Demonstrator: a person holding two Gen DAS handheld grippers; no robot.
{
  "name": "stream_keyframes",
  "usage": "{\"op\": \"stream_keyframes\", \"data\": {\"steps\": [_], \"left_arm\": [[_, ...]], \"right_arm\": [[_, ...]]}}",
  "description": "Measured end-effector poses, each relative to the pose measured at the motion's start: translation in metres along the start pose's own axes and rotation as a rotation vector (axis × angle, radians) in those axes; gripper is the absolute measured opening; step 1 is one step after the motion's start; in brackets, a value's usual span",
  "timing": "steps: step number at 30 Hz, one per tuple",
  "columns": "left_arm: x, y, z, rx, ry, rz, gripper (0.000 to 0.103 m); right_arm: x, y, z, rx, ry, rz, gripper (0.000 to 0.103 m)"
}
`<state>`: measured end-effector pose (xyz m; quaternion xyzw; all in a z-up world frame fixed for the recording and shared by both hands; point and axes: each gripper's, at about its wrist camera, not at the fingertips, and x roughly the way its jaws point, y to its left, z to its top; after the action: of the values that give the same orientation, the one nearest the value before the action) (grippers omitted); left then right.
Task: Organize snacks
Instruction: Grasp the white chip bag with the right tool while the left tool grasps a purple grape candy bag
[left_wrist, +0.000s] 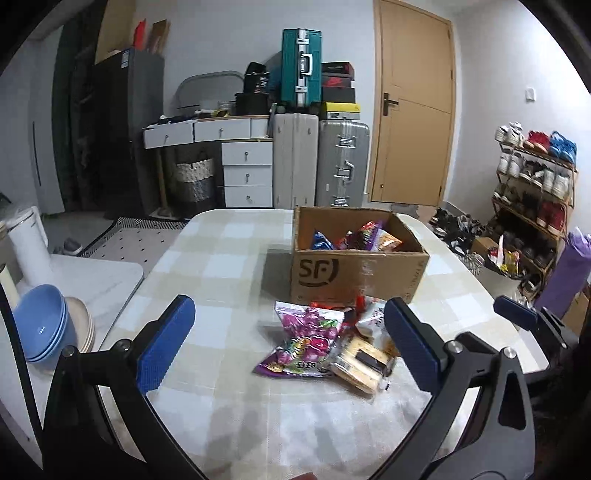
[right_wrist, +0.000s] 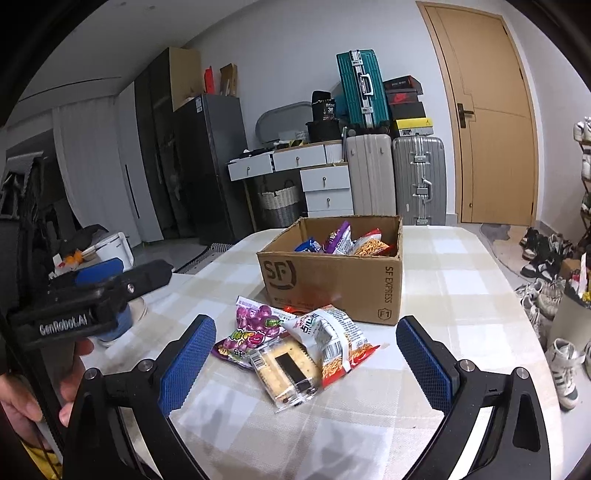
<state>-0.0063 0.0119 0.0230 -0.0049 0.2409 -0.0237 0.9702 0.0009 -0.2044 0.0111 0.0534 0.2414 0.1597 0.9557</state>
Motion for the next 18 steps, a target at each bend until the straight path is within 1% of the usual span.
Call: {"op": "stream_keyframes", "data": {"steps": [5, 9, 11, 14, 18], "left_arm": [[0.007, -0.004, -0.004, 0.015, 0.011, 0.016, 0.102], [0.019, 0.000, -0.008, -0.002, 0.056, 0.028, 0.102], [0.033, 0.003, -0.008, -0.018, 0.093, 0.027, 0.102], [0.052, 0.005, -0.007, -0.024, 0.138, 0.022, 0.102], [0.087, 0.004, -0.006, 0.012, 0.186, 0.017, 0.102]], "right_arm": [[0.003, -0.002, -0.001, 0.022, 0.015, -0.014, 0.100], [0.009, -0.009, -0.001, 0.051, 0.030, -0.035, 0.100], [0.015, -0.014, -0.002, 0.072, 0.048, -0.040, 0.100], [0.036, -0.021, -0.003, 0.083, 0.108, -0.059, 0.100], [0.071, -0.030, -0.006, 0.085, 0.181, -0.026, 0.100]]}}
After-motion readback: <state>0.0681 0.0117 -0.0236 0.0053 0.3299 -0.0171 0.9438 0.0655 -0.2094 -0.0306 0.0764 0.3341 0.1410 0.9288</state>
